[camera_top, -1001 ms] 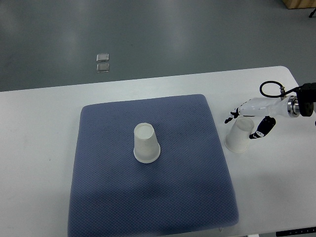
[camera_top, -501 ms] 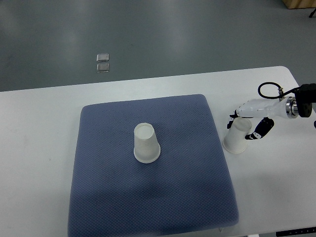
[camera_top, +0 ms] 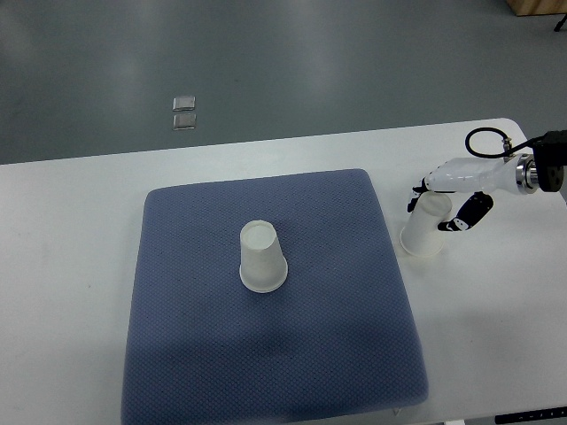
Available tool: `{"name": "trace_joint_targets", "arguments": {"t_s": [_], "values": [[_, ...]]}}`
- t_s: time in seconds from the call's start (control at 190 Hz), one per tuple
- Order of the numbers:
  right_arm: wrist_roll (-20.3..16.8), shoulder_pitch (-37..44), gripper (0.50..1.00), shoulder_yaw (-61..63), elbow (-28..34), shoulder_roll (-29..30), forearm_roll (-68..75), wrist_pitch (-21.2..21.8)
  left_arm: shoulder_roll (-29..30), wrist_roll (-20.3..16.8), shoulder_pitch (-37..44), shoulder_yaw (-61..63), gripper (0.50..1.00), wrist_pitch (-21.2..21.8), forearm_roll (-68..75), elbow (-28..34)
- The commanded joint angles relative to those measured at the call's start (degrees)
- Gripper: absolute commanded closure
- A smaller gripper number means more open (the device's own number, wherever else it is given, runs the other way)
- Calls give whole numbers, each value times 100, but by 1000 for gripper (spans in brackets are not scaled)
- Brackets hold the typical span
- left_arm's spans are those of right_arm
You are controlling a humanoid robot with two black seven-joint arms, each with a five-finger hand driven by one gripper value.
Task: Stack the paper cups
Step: 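Lift the cup with the right hand and carry it over the cup on the pad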
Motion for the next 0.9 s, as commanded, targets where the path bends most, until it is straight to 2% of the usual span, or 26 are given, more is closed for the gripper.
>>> {"name": "trace_joint_targets", "arguments": {"t_s": [0.0,0.379,0.575,0.896], "values": [[0,273,865,17,17,-7,14,115,0,-2,0,0,500,0,1,0],[9,1451,865,43,702,81,76,888,0,-2,0,0,500,0,1,0],[149,2074,865,70,1203,178,348,1319,0,-2,0,0,500,0,1,0],[123,2418,865,140,1291,960,998,1328,0,-2,0,0,500,0,1,0]]}}
